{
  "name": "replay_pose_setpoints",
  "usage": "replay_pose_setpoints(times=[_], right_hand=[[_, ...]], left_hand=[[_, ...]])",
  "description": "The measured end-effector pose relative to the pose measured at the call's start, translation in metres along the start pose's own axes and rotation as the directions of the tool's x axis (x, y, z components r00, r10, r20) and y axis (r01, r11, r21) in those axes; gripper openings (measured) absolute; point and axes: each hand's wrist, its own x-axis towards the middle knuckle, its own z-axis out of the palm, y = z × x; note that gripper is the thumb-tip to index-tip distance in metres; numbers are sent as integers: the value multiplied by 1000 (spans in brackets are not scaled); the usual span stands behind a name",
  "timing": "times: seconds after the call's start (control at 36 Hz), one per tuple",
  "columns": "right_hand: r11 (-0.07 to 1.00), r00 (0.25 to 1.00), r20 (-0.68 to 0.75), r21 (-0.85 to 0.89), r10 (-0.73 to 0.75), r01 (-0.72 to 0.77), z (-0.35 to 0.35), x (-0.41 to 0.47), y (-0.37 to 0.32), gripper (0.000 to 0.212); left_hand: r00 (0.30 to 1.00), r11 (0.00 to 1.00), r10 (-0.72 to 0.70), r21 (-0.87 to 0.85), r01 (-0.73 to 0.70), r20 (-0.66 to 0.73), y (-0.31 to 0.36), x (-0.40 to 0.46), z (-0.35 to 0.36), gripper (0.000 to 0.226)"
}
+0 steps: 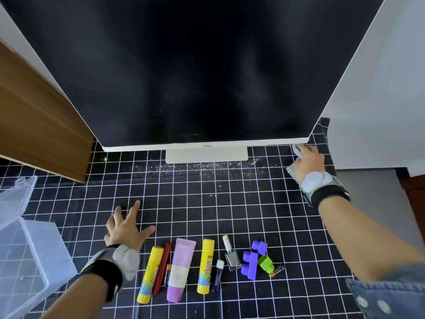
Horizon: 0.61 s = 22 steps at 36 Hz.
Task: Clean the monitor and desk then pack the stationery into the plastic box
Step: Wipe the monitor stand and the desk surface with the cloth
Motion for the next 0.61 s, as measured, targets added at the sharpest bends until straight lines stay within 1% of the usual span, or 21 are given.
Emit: replay_pose_setpoints(times=[0.06,0.11,0.17,0.22,0.28,0.31,0.5,0.56,0.61], right_hand=[[1000,999,45,-5,-21,22,1,12,-9,46],[1000,996,81,5,-26,26,-5,17,-22,31],[997,995,71,1,-72,72,-4,16,-34,27],[985,983,50,7,-174,174,-4,11,-39,37],[930,931,49,-34,-363,365,5,4,-39,54],[910,911,66,-52,-407,411,6,-2,-41,59],[914,904,154,-11,-399,406,12,-46,-64,60],[917,904,160,17,-396,399,18,-56,-67,59],[921,909,154,6,-386,390,24,-69,-74,59]], left_hand=[[1000,1000,5,6,-5,-3,-1,2,1,92],[1000,1000,8,14,-8,-19,-1,1,2,91],[1000,1000,12,14,-11,-25,-3,1,3,91],[1000,1000,14,23,-14,-27,-3,1,3,91],[1000,1000,17,23,-17,-22,-4,0,3,91],[1000,1000,19,21,-19,-20,-2,0,3,91],[1000,1000,17,11,-17,-5,-1,-2,0,90],[1000,1000,20,13,-20,-7,-1,-2,0,90],[1000,1000,21,11,-21,-10,-1,-3,-1,90]])
